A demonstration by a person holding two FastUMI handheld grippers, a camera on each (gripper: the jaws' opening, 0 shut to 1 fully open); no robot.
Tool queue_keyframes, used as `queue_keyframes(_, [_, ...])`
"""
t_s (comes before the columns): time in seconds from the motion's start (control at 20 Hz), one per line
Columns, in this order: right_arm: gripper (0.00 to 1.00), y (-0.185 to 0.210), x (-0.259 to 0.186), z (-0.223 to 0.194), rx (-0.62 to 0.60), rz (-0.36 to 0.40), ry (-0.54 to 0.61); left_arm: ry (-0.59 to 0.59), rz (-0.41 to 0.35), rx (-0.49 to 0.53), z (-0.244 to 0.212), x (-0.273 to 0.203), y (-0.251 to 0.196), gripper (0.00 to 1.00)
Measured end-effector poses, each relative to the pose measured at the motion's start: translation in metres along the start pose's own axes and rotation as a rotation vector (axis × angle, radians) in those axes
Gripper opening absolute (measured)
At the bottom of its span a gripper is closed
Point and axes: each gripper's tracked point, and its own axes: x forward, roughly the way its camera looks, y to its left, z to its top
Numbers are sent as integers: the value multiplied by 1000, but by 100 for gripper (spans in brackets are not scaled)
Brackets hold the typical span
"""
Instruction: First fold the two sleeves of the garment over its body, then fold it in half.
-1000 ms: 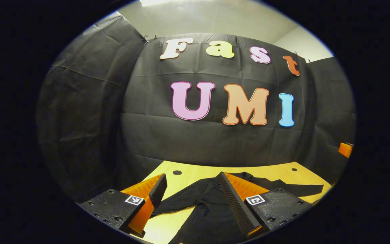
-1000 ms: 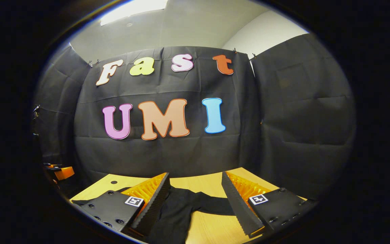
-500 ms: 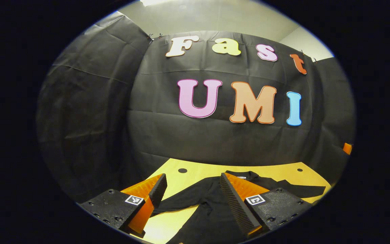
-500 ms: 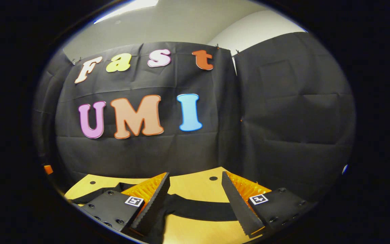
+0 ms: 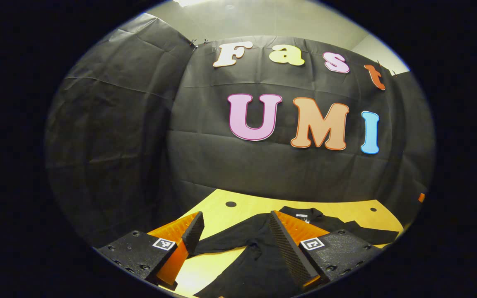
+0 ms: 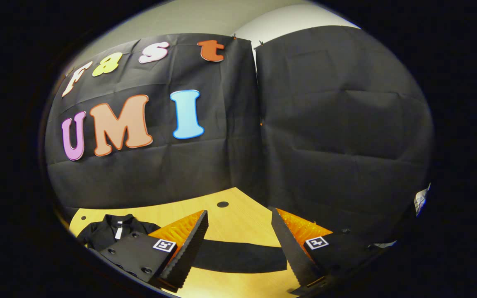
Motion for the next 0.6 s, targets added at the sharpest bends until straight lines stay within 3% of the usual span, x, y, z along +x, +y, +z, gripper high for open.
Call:
queue_keyframes(0.15, [93,-22,27,-23,-3,-33,53,-2,37,4,-1,-4,6,92])
queue_keyframes(0.2, [97,-27,34,-32,-1,-42,75,2,48,10,-2,-5,8,94])
queue_keyframes(0.45, [97,-37,63,-98,-20,-45,229,2,73,22,-3,-12,5,92])
queue_keyframes(0.5, [93,-39,68,-108,-30,-48,248,5,69,16,-4,-14,2,93])
queue_keyframes(0.6, [98,-46,75,-129,-33,-58,307,15,69,14,-10,-17,-1,94])
